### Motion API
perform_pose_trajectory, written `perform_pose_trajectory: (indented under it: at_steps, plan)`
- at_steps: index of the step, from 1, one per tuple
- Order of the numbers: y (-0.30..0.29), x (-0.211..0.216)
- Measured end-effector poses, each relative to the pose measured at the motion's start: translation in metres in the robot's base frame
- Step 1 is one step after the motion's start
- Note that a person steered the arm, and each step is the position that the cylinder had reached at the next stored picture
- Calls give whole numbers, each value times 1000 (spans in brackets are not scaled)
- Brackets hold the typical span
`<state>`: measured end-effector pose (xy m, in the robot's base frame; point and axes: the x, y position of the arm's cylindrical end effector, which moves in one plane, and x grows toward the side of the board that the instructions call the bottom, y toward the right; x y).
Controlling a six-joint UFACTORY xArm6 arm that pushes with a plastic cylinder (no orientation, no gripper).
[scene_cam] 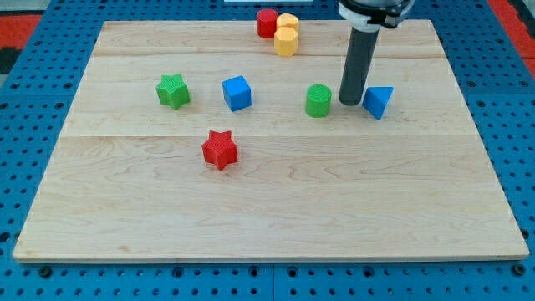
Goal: Point your arm at the yellow heart
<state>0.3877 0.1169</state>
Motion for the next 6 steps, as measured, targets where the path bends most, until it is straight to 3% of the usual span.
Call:
perform_pose_trajectory:
  at_steps: [1,4,6]
  plan:
    - [-12,26]
    - [-8,-16]
    - [13,-127]
